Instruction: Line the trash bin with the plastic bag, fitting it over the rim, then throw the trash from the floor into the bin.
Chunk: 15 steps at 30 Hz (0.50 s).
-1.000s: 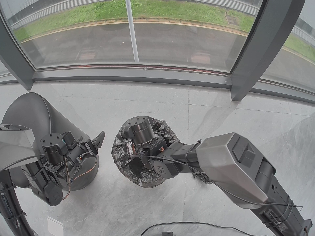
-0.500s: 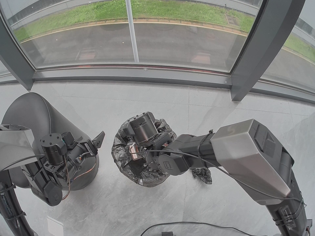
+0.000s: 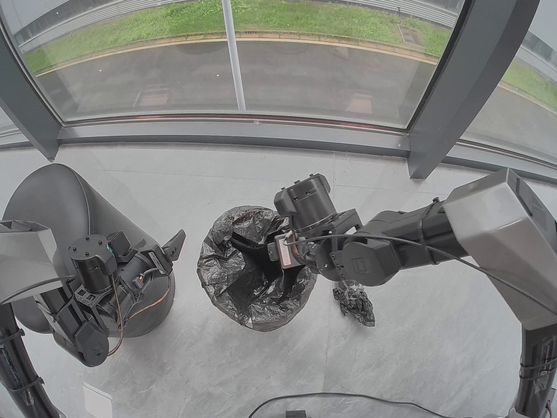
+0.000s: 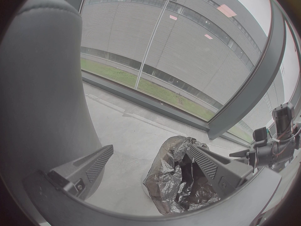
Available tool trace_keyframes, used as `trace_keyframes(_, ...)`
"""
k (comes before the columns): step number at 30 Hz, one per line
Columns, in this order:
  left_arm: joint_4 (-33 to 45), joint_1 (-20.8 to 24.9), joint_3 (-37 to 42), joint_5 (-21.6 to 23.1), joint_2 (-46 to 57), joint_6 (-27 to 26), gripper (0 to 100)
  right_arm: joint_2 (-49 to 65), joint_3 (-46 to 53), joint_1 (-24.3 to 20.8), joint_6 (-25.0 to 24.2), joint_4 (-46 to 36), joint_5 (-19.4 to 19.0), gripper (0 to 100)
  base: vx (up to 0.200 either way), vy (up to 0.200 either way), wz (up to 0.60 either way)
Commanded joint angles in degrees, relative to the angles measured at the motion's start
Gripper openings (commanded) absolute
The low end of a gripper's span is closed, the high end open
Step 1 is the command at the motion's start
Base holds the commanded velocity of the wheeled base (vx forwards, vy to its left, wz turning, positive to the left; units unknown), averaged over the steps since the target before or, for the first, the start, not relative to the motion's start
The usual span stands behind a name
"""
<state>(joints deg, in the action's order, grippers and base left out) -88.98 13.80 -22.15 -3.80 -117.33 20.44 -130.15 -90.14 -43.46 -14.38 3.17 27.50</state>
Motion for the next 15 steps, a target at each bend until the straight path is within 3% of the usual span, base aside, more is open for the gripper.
trace_keyframes(1, -0.14, 0.79, 0.44, -0.59, 0.44, -0.05, 100, 9.21, 12.09, 3.12, -1.26, 1.22, -0.61, 100, 0.0, 0.0, 0.0)
trace_keyframes(8, -0.05, 0.79, 0.35, -0.85, -0.53, -0.23, 100, 13.87, 31.34, 9.36, 3.13, 20.03, -3.07, 100, 0.0, 0.0, 0.0)
trace_keyframes(15, -0.05, 1.05, 0.18, -1.47, -1.76, -0.49, 100, 13.34, 34.5, 10.06, 2.61, 26.89, -4.04, 100, 0.0, 0.0, 0.0)
